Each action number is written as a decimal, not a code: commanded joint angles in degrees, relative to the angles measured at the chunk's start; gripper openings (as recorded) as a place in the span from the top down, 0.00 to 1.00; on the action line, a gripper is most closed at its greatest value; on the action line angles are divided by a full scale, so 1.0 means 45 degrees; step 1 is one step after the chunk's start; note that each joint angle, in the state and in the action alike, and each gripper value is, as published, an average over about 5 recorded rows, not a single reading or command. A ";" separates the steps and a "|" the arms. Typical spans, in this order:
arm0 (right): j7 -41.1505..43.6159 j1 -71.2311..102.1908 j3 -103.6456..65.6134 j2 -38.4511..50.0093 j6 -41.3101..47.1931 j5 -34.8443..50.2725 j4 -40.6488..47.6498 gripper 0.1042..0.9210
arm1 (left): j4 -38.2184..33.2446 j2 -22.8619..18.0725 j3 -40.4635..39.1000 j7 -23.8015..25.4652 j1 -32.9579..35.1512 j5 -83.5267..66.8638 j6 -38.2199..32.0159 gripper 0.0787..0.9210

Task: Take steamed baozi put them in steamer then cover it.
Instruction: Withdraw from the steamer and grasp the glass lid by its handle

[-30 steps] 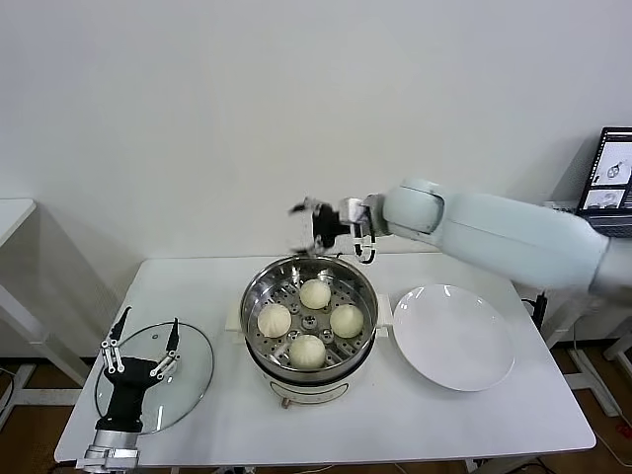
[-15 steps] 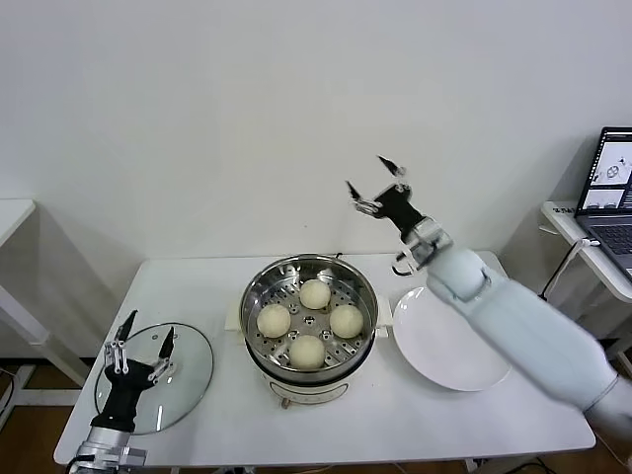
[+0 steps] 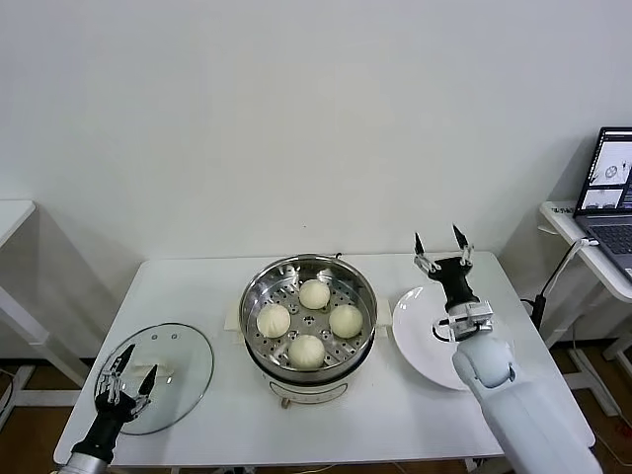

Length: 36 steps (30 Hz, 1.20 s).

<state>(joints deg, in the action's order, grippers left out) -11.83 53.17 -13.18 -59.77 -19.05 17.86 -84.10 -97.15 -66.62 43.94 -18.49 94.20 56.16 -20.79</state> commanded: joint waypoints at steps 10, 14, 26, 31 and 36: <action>0.0216 0.2624 -0.1818 -0.1494 -0.0515 -0.1087 0.0064 0.12 | 0.2354 -0.0290 0.0012 -0.0943 -0.1103 0.1824 0.0192 0.12; 0.0262 0.2715 -0.1897 -0.1561 -0.0540 -0.1142 0.0035 0.12 | 0.2752 -0.0320 -0.0085 -0.1095 -0.1494 0.1910 0.0217 0.12; 0.0385 0.2993 -0.2097 -0.1704 -0.0641 -0.1361 0.0076 0.12 | 0.3293 -0.0384 -0.0449 -0.1201 -0.2267 0.2006 0.0449 0.12; 0.0402 0.3010 -0.2111 -0.1736 -0.0652 -0.1426 0.0083 0.12 | 0.3444 -0.0397 -0.0552 -0.1233 -0.2547 0.2029 0.0588 0.12; 0.0424 0.3003 -0.2138 -0.1771 -0.0671 -0.1482 0.0133 0.12 | 0.3485 -0.0438 -0.0641 -0.1266 -0.2744 0.2030 0.0681 0.12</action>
<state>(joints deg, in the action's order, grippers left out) -9.99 66.17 -22.41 -67.39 -21.93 11.54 -83.55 -82.92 -68.42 41.47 -23.87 83.89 64.85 -18.16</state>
